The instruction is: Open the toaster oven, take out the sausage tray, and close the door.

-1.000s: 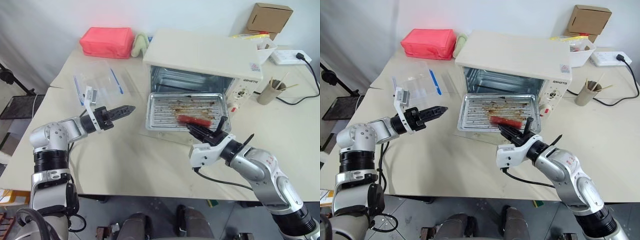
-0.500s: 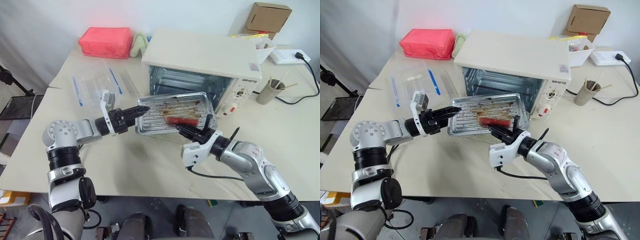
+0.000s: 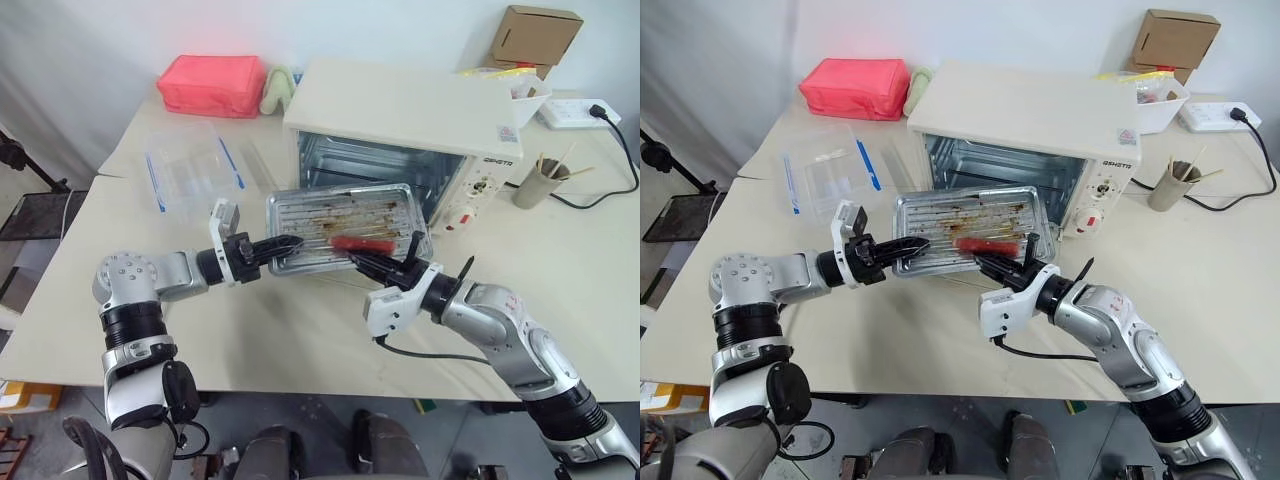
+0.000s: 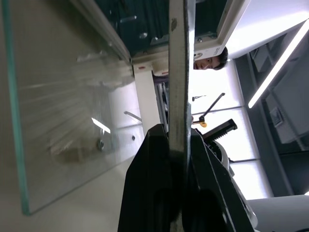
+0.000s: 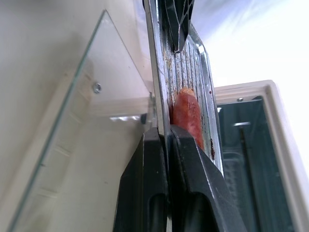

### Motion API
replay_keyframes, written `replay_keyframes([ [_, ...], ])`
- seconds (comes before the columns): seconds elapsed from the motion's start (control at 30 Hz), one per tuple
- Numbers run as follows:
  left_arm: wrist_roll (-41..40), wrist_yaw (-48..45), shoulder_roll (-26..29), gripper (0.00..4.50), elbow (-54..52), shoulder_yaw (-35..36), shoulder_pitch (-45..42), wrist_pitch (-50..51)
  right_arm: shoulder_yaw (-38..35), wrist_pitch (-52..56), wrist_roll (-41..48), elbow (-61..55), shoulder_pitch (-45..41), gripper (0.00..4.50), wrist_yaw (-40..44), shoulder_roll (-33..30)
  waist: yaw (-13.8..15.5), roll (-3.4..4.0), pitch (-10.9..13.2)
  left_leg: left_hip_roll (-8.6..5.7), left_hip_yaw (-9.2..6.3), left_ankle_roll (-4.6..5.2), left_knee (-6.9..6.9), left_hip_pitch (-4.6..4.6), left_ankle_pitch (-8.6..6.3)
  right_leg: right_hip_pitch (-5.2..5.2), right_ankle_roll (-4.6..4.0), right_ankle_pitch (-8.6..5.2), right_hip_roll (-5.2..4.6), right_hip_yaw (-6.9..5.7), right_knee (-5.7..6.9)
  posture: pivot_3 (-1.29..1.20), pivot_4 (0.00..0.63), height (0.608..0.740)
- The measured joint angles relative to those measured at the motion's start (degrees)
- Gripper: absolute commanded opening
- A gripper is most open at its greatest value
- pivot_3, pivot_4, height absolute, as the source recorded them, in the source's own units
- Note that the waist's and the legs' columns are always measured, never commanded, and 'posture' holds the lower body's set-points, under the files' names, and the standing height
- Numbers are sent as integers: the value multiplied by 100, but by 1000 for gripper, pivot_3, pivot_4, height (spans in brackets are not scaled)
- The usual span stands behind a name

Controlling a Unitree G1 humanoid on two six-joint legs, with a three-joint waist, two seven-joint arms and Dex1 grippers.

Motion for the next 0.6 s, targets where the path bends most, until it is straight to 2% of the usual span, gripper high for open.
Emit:
replay_keyframes([
  [0.1, -556, 370, 318, 0, 236, -48, 44, -4, -74, 24, 306, -1, 37, 2031, 137, -21, -4, 0, 0, 2, -1, -5, 0, 5, 2, -3, -5, -3, 1, 20, 10, 0, 150, 740],
  [0.23, -1259, 1162, 551, 0, 763, 287, 41, 24, -202, -88, 838, -3, 326, 3402, 305, -114, 15, -3, -2, -2, -1, -6, 1, 11, 2, -2, -6, -3, -2, 33, 20, 0, 150, 740],
  [0.37, -2074, 1711, 856, 0, 809, 267, 395, 25, -342, -373, 1543, -9, 711, 3402, 559, -333, 2, -3, -1, -7, 1, -7, -2, 18, 1, -2, -6, -3, -7, 48, 27, 0, 150, 740],
  [0.47, -2799, 2164, 1006, 0, 696, 316, 909, 25, -786, -632, 2215, 59, 926, 3402, 681, -516, 5, -5, -2, -5, 2, -9, -5, 36, 0, 6, -6, -3, -7, 55, 39, 0, 150, 740],
  [0.57, -3578, 2691, 1165, 0, 393, 422, 1587, -162, -1294, -695, 2893, 321, 1163, 2788, 795, -605, 4, -7, -2, -1, 2, -15, -8, 51, -4, 14, -9, -5, -10, 67, 43, 0, 150, 740],
  [0.6, -3967, 2928, 1183, 0, 150, 454, 1895, -390, -1424, -697, 3182, 437, 1220, 2504, 867, -605, 3, -7, -1, 3, 3, -18, -9, 54, -5, 18, -11, -6, -38, 73, 37, 0, 150, 740],
])
